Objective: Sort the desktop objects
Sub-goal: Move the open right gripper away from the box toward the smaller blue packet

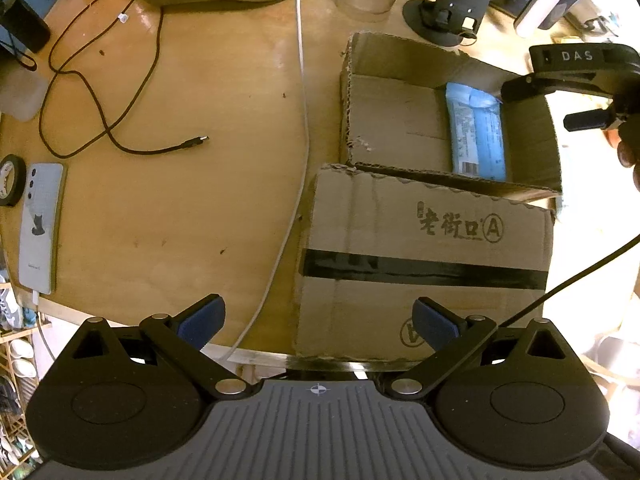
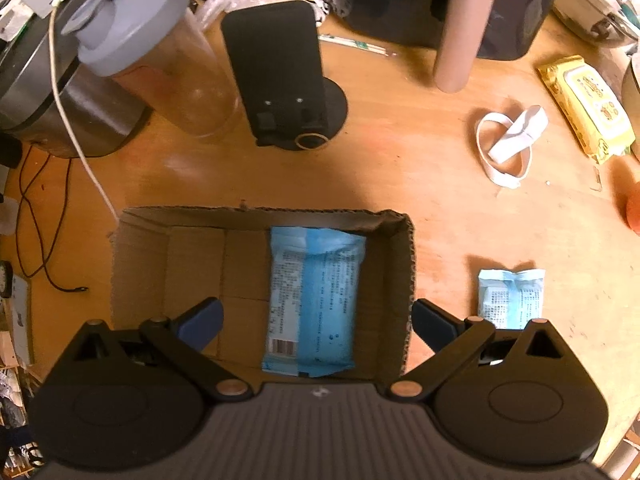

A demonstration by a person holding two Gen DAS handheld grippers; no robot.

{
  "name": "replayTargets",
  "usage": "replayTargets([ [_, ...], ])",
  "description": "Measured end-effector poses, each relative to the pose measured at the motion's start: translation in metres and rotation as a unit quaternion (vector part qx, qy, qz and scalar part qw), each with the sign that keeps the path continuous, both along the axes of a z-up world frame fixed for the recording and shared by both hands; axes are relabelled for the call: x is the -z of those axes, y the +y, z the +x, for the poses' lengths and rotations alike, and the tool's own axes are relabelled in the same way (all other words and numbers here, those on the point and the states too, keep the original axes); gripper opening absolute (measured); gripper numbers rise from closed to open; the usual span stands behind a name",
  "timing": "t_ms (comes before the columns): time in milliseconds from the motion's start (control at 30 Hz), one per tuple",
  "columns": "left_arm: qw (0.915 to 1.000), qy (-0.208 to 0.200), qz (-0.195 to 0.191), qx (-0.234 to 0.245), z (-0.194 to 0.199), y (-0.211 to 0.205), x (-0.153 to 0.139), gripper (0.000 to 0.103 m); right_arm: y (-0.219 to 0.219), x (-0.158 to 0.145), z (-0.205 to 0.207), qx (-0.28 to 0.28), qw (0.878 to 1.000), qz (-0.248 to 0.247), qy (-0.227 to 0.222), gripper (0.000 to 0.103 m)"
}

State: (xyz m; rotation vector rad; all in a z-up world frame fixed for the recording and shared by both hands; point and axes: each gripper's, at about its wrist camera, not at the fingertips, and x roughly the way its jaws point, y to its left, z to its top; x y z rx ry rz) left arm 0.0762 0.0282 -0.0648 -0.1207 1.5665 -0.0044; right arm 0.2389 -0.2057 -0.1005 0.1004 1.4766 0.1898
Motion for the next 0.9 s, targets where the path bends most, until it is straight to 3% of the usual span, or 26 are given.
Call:
replayTargets([
  [900, 0.9999, 0.000, 0.005, 0.010, -0.003, -0.019, -0.003, 0.103, -0.048, 0.003, -0.010, 0.025, 1.000, -0.009, -0.002, 0.103],
])
